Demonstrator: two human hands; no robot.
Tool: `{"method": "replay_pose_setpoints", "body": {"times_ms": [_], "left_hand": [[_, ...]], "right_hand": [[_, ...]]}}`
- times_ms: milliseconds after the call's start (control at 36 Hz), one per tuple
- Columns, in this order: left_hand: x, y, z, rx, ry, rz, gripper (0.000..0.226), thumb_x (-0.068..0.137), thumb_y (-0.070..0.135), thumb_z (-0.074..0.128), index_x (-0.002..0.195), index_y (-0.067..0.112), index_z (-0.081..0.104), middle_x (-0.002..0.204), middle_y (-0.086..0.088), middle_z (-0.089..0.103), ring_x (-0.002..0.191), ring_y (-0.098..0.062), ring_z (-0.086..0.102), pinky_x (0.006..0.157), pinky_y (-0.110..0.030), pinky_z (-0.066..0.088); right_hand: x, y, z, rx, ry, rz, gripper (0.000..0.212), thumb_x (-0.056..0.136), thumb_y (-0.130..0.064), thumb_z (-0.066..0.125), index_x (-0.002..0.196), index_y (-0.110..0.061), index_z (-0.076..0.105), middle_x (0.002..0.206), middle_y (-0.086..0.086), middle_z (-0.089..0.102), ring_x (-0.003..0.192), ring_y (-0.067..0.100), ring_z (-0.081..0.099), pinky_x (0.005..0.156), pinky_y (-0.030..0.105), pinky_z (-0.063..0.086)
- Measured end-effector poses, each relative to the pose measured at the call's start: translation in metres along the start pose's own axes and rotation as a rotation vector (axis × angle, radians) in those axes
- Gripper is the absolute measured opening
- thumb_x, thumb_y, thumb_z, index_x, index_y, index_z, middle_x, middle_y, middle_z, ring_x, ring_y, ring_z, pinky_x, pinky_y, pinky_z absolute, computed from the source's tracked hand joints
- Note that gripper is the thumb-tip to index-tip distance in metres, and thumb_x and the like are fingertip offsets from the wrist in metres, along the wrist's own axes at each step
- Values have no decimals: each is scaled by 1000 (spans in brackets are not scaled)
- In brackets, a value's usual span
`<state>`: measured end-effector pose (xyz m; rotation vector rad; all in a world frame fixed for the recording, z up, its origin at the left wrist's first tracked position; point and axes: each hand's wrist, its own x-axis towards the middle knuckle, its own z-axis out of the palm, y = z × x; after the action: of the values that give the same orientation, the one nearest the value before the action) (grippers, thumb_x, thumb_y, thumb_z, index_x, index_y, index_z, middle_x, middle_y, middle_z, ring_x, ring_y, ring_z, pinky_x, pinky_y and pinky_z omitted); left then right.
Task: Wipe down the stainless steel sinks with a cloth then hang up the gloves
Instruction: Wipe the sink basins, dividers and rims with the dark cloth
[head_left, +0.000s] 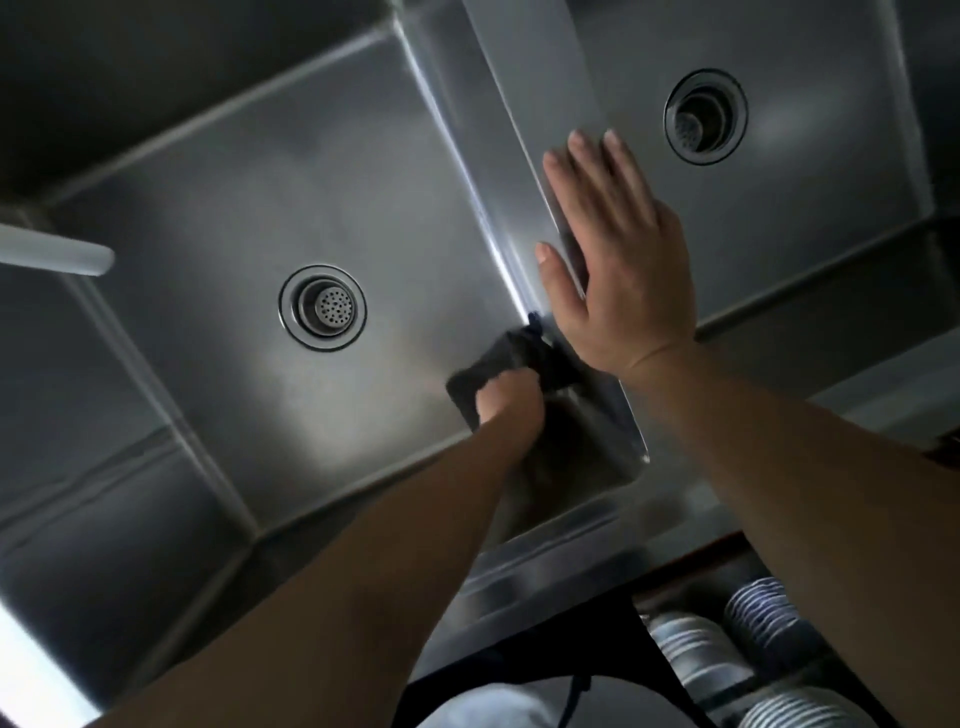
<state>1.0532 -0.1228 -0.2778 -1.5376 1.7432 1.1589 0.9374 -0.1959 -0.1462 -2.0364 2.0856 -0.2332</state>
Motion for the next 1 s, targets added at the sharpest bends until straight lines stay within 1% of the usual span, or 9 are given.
{"method": "replay_pose_setpoints", "body": {"times_ms": [167, 333, 444, 556, 611, 694, 806, 889, 1000], "left_hand": [[4, 16, 2, -10, -83, 74, 32, 96, 6, 40, 109, 11, 68, 116, -11, 68, 106, -32, 65, 78, -35, 48], [7, 6, -17, 19, -270, 164, 30, 90, 9, 59, 119, 3, 64, 125, -12, 64, 115, -33, 61, 73, -35, 44], [11, -6, -34, -233, -393, 93, 31, 95, 16, 56, 122, 4, 65, 125, -9, 64, 115, -30, 59, 83, -30, 45], [3, -29, -33, -608, -449, -17, 20, 92, 10, 61, 109, 1, 68, 93, -18, 64, 87, -26, 62, 72, -29, 44], [-2, -41, -27, -917, -330, -173, 18, 93, 7, 61, 110, 1, 65, 84, -18, 60, 74, -25, 60, 67, -30, 49], [-6, -48, -20, -1177, -20, -357, 27, 93, 10, 63, 119, 2, 66, 106, -27, 68, 99, -37, 67, 87, -44, 56], [-3, -32, -28, -1302, 297, -447, 33, 96, 14, 52, 125, 10, 66, 115, -17, 70, 111, -32, 64, 91, -36, 50], [3, -8, -35, -1283, 340, -411, 41, 98, 16, 46, 138, 15, 57, 131, -12, 65, 121, -31, 59, 104, -34, 46], [9, 25, -38, -1374, 266, -374, 41, 99, 17, 46, 138, 17, 58, 131, -10, 66, 121, -29, 60, 104, -32, 46]], "right_hand": [[0, -1, -2, 11, -26, -2, 61, 100, -43, 35, 155, -18, 26, 163, 2, 22, 152, 23, 14, 102, 47, 41], [0, -1, -3, 12, -31, -11, 59, 101, -41, 32, 155, -17, 26, 163, 4, 23, 152, 23, 13, 102, 44, 41], [-1, -3, -6, 11, -14, -15, 55, 102, -33, 32, 154, -15, 30, 161, 5, 27, 151, 24, 17, 108, 50, 35], [-3, -4, -10, 48, 39, 63, 53, 102, -29, 36, 151, -10, 35, 160, 13, 25, 148, 28, 26, 110, 55, 30], [-4, -6, -12, 65, 87, 101, 53, 101, -29, 37, 150, -9, 37, 159, 18, 24, 144, 32, 33, 110, 55, 31], [-4, -7, -10, 79, 122, 127, 53, 101, -30, 38, 150, -9, 36, 160, 19, 23, 143, 30, 34, 110, 54, 31], [-4, -5, -5, 96, 148, 118, 53, 102, -31, 34, 150, -9, 36, 159, 20, 25, 141, 28, 36, 110, 45, 33], [-3, -4, -3, 98, 155, 97, 53, 102, -30, 34, 149, -6, 37, 158, 21, 27, 141, 29, 37, 109, 41, 34], [-4, -3, -2, 102, 152, 92, 54, 102, -29, 35, 149, -4, 37, 156, 23, 30, 145, 32, 32, 113, 41, 31]]}}
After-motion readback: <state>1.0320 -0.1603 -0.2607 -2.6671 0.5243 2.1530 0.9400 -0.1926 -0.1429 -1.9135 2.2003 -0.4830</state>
